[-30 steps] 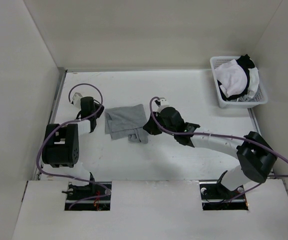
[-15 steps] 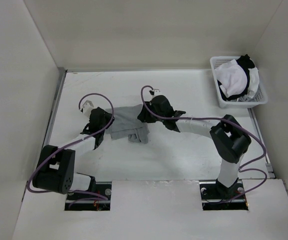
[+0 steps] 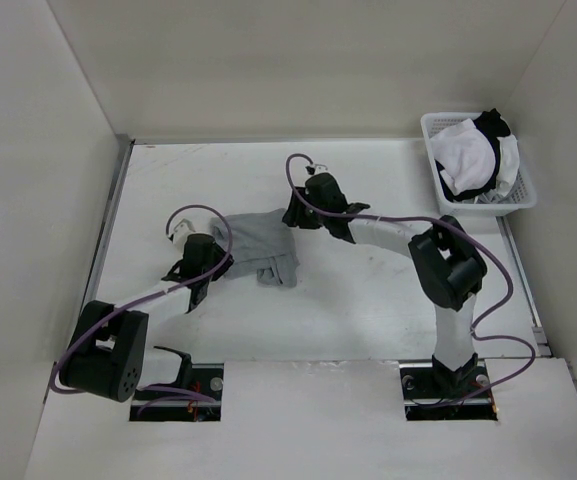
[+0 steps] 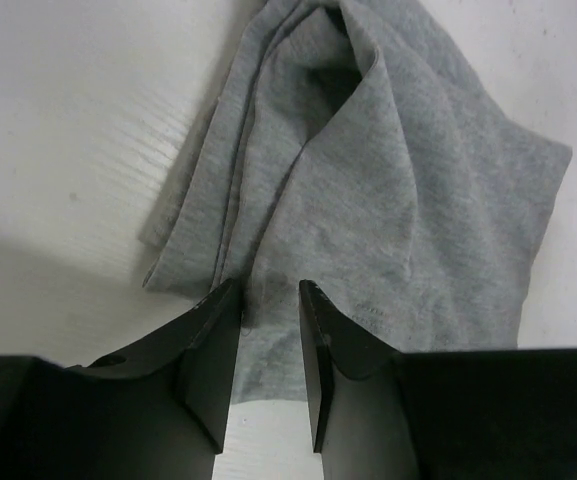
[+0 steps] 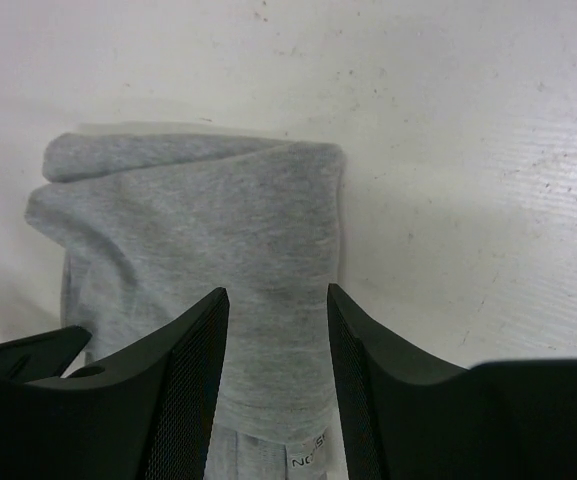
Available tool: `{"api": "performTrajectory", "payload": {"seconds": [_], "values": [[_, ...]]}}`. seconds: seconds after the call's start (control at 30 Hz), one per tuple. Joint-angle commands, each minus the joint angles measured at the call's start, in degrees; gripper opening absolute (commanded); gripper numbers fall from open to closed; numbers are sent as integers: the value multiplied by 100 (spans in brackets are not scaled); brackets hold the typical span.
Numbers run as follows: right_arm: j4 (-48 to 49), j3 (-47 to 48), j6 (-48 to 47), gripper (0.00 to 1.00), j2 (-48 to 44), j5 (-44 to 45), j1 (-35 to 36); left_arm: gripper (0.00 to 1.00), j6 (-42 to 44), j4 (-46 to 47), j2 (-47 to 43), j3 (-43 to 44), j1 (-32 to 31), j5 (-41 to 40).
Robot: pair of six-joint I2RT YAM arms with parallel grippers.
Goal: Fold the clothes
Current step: Fold the tank top
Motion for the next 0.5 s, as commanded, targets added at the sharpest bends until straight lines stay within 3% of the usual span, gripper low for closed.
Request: {"api": "performTrajectory", "payload": {"seconds": [0.0, 0.2, 0.47], "values": [[15, 198, -36, 48, 135, 49, 43, 27, 61, 54, -171, -75, -97, 147], [-46, 408, 228, 43, 390, -38, -80, 17, 8, 46, -223, -128, -141, 173], [6, 716, 570, 41, 733, -434, -133, 7, -176, -174, -1049, -479, -62, 147]]}}
